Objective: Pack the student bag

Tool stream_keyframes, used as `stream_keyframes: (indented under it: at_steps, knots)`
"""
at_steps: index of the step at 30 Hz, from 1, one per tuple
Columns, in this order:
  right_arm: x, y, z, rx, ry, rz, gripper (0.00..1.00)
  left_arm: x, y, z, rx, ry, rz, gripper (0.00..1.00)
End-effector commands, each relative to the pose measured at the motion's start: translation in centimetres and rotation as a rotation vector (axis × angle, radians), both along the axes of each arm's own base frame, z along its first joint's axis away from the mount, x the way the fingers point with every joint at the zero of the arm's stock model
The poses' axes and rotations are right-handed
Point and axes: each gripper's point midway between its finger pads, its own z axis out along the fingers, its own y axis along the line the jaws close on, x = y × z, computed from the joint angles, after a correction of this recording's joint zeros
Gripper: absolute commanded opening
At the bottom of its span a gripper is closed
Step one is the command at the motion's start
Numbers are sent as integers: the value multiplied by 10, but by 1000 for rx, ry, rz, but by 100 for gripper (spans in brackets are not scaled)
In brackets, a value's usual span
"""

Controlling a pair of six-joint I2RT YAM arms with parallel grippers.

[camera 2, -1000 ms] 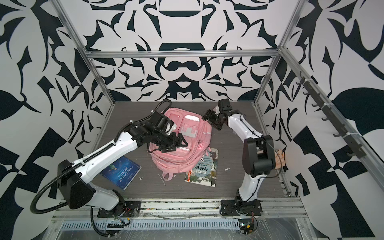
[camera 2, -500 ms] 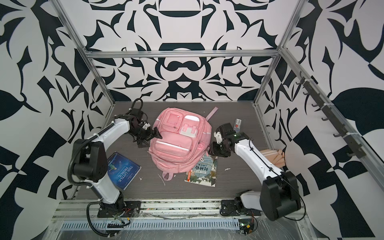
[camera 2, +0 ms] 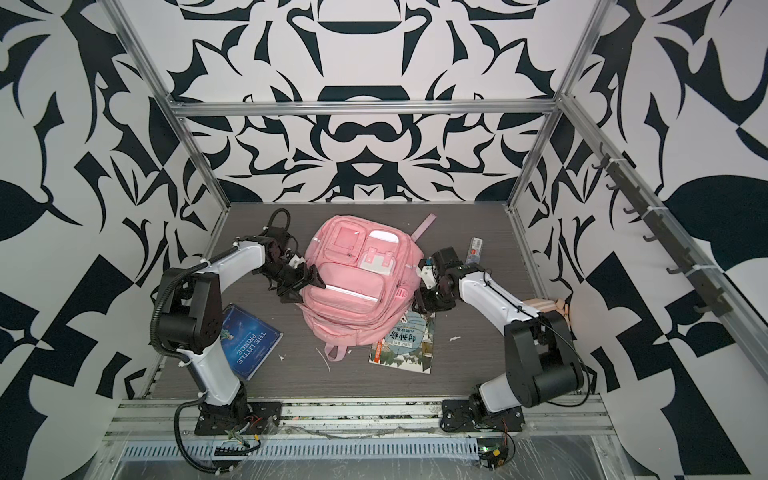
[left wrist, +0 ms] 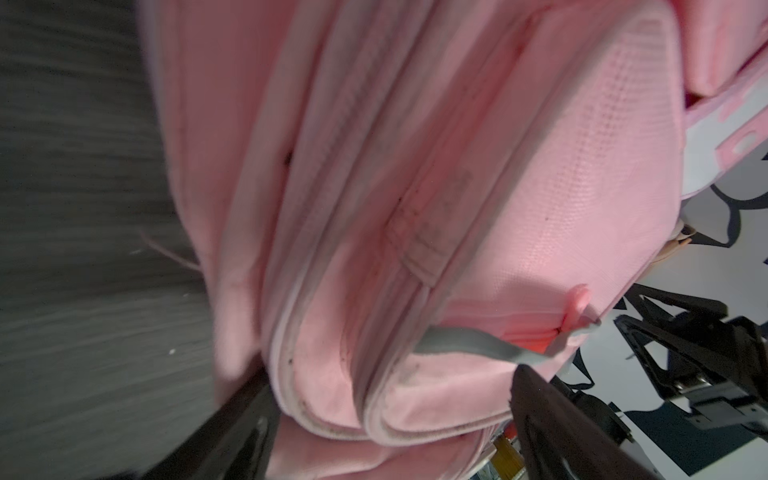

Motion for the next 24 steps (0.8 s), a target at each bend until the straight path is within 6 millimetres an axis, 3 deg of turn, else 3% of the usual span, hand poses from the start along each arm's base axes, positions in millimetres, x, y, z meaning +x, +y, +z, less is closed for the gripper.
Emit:
stream_keyframes:
  at_steps: [1, 17, 24]
  knots:
    - [20, 10, 12, 34, -82, 58, 49, -1, -4, 3, -46, 18, 1, 86]
    - [30, 15, -24, 23, -55, 124, 39, 0, 7, 6, -48, 54, -9, 86]
    - [35, 16, -32, 7, -61, 133, 40, 8, 17, 10, -60, 48, 4, 96]
